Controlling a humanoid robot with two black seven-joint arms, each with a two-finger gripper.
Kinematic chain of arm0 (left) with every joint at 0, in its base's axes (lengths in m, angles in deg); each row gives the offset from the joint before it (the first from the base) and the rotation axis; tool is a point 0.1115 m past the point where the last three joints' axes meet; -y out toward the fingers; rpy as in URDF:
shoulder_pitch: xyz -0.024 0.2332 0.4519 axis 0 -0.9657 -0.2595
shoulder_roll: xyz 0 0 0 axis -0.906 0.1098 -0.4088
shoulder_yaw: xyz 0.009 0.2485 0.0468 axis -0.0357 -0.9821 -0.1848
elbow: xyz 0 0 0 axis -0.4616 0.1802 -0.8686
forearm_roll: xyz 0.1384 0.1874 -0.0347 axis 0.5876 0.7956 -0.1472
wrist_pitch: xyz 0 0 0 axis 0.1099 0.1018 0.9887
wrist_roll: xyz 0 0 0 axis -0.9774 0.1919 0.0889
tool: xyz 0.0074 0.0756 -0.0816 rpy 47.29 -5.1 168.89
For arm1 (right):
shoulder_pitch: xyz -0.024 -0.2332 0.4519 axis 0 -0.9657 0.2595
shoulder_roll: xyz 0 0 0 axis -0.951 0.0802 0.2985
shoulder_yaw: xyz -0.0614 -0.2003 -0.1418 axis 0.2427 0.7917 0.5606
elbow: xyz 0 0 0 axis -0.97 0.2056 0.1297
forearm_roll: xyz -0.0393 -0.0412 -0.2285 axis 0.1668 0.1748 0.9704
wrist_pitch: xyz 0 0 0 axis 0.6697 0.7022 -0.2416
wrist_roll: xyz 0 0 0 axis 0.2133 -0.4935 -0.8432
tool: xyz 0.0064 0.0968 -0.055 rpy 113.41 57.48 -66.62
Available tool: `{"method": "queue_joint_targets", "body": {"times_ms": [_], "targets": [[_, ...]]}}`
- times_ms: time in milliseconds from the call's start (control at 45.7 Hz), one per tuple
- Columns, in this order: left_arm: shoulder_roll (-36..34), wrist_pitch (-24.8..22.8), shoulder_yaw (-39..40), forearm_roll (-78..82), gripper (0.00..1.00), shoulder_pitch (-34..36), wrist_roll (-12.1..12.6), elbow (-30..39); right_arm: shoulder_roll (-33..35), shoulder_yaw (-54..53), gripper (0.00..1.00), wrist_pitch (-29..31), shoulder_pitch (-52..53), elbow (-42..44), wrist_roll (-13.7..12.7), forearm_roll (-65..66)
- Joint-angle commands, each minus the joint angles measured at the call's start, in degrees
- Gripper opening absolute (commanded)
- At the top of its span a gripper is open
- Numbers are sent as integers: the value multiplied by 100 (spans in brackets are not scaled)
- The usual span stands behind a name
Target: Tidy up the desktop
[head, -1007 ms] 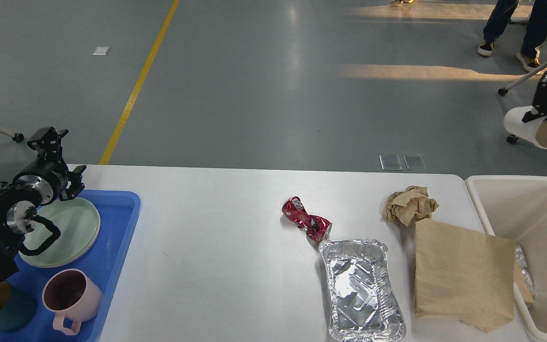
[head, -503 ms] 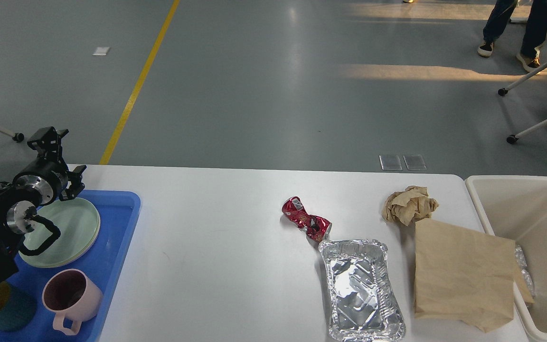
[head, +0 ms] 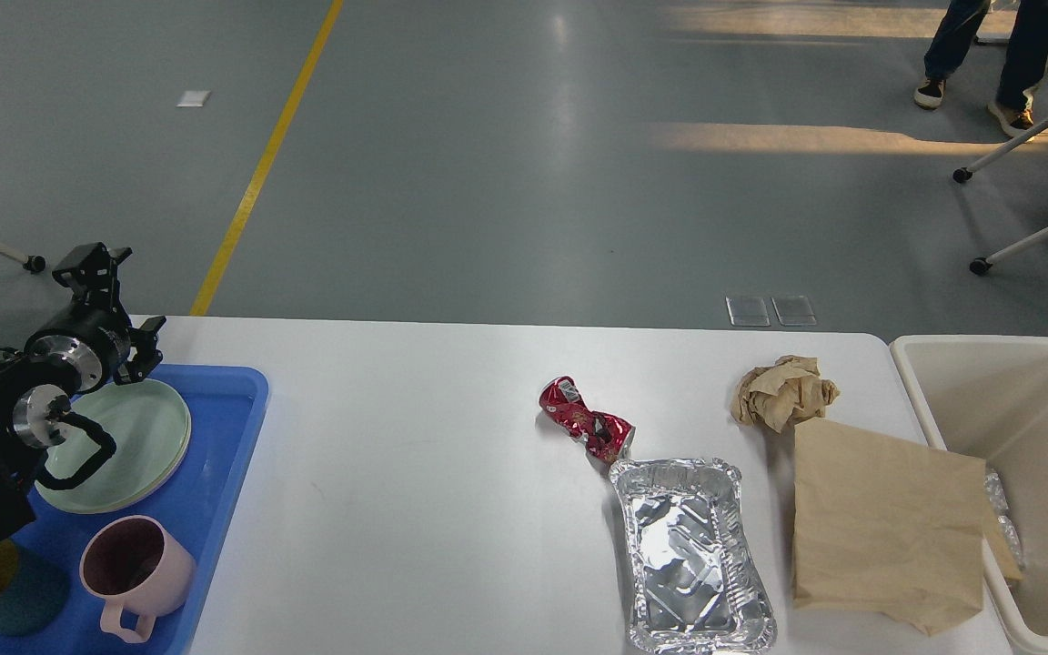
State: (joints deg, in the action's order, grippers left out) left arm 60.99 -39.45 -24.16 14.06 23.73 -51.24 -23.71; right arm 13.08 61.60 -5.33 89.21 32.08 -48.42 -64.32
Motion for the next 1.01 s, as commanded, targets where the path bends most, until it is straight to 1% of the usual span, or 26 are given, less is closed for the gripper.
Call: {"method": "queue_joint_targets", "body": {"times_ms": [0, 285, 372, 547, 635, 701, 744, 810, 854, 985], "targets": [[0, -2, 0, 0, 96, 0, 0, 0, 0, -342, 0, 0, -441, 47, 7, -8], [0, 6, 0, 0, 96, 0, 0, 0, -53, -764, 0, 0, -1258, 74, 7, -263], [0, 6, 0, 0, 96, 0, 0, 0, -53, -817, 0, -59, -1338, 74, 7, -333], [0, 6, 0, 0, 96, 0, 0, 0, -44, -826, 18, -543, -1320, 65, 7, -333], [0, -2, 0, 0, 96, 0, 0, 0, -44, -826, 20, -561, -1302, 65, 7, -333], [0, -2, 0, 0, 96, 0, 0, 0, -44, -826, 24, -561, -1285, 56, 7, -360], [0, -2, 0, 0, 96, 0, 0, 0, -44, -826, 31, -569, -1276, 56, 7, -360], [0, -2, 0, 0, 96, 0, 0, 0, -44, -834, 46, -613, -1267, 65, 7, -360], [0, -2, 0, 0, 96, 0, 0, 0, -44, -834, 53, -666, -1259, 65, 7, -360], [0, -2, 0, 0, 96, 0, 0, 0, -44, -834, 55, -754, -1250, 56, 7, -360]]}}
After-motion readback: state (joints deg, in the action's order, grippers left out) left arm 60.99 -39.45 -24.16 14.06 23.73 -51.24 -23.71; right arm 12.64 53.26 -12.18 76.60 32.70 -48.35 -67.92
